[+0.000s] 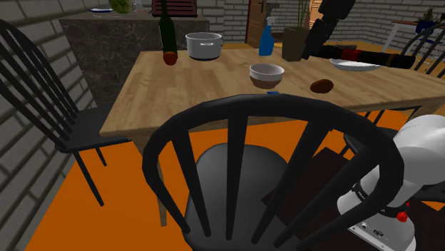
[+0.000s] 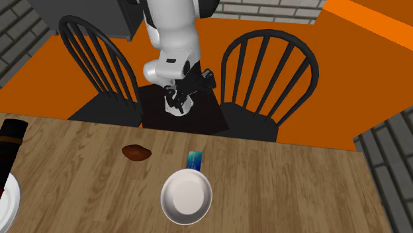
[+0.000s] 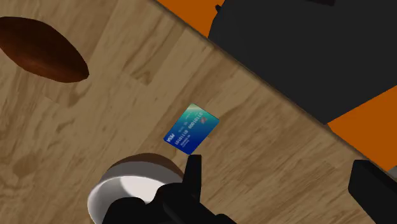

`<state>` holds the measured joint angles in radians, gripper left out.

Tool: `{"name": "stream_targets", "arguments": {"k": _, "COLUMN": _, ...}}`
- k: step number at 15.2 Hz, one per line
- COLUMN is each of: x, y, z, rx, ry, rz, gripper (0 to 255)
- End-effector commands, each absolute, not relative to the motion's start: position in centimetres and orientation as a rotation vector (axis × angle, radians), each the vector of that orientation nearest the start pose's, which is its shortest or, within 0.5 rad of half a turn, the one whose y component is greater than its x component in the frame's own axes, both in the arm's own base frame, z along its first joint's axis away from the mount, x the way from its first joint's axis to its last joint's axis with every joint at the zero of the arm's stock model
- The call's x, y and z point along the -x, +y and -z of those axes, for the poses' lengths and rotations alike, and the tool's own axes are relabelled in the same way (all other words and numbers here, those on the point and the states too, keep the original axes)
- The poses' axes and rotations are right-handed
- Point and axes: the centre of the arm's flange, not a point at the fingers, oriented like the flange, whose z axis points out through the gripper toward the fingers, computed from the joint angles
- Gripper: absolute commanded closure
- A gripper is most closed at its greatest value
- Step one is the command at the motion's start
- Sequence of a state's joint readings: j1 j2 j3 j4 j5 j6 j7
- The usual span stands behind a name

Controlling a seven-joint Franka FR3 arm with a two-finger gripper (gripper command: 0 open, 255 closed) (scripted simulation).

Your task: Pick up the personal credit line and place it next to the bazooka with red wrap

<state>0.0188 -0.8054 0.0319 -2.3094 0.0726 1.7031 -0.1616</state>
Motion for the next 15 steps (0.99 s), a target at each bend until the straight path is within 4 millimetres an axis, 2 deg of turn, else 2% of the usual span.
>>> {"name": "stream_targets", "arguments": {"k": 1, "x": -31.4, "y": 2.7, "z": -63.2, "rx": 3.072, "ry": -0.312, "rz": 0.312, "gripper": 0}}
{"name": "stream_targets", "arguments": {"k": 9, "x": -40.1, "y": 1.3, "z": -54.8, "rx": 3.079, "ry": 0.269, "rz": 0.005, "gripper": 0}}
{"name": "stream_targets", "arguments": {"k": 15, "x": -44.5, "y": -1.1, "z": -48.0, "rx": 3.002, "ry": 0.667, "rz": -0.209, "gripper": 0}}
